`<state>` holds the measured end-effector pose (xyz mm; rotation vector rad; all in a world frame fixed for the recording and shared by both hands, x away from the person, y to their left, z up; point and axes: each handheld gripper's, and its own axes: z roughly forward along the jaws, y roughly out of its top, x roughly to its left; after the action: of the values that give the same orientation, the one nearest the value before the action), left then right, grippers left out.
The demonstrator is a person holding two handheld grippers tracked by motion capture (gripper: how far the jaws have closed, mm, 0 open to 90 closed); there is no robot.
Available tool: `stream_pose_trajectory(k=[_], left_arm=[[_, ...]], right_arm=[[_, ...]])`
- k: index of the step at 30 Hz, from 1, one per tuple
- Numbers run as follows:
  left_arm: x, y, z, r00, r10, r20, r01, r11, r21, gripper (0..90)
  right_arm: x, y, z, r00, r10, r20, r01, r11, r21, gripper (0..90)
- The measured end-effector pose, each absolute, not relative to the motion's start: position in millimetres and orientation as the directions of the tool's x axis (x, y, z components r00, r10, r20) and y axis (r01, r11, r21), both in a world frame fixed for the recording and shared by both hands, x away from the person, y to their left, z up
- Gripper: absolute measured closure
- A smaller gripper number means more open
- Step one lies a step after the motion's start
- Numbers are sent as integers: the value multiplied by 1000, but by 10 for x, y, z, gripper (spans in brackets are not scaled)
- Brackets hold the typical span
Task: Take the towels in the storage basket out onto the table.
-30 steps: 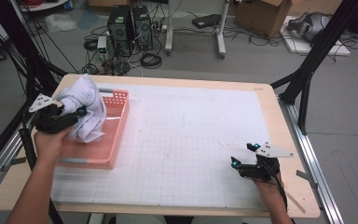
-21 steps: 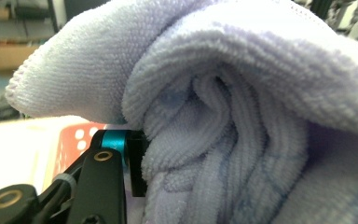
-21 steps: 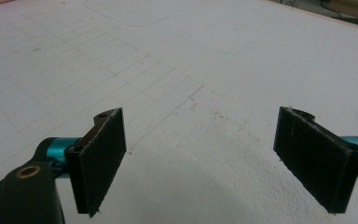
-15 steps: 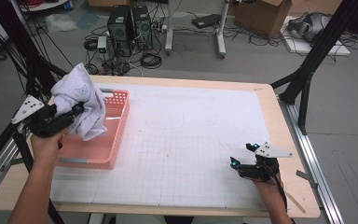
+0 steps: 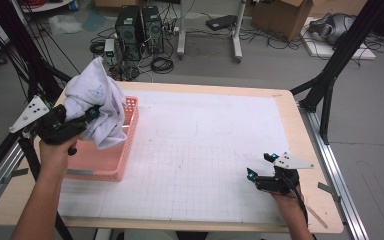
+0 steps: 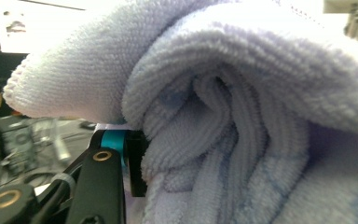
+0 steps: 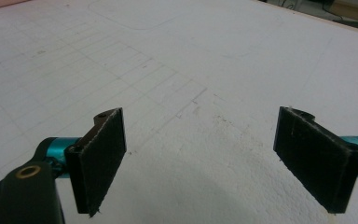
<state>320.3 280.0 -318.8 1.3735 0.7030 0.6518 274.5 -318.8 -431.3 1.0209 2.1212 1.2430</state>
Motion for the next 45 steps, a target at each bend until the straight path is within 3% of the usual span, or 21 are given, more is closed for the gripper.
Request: stream_pose_trajectory(k=[14, 28, 37, 42, 45], left_arm=[[3256, 2197, -3057, 778, 627, -32, -12, 66, 998, 496], [3366, 1290, -3234, 860, 510, -32, 46, -14, 999, 483], [3623, 608, -3683, 842, 521, -138, 203, -69, 977, 476], [3737, 419, -3892, 815, 561, -146, 266, -139, 954, 451], [3874, 346, -4108, 764, 610, -208, 390, -180, 903, 401]], right_arm=[[2739, -3184, -4308, -612, 790, -30, 358, 311, 881, 160], [2743, -3185, -4310, -613, 789, -26, 360, 309, 880, 160], [2755, -3216, -4320, -610, 792, -23, 368, 309, 877, 160], [2757, -3228, -4324, -610, 792, -21, 368, 307, 877, 160], [2749, -3242, -4330, -608, 794, -11, 376, 300, 877, 160]])
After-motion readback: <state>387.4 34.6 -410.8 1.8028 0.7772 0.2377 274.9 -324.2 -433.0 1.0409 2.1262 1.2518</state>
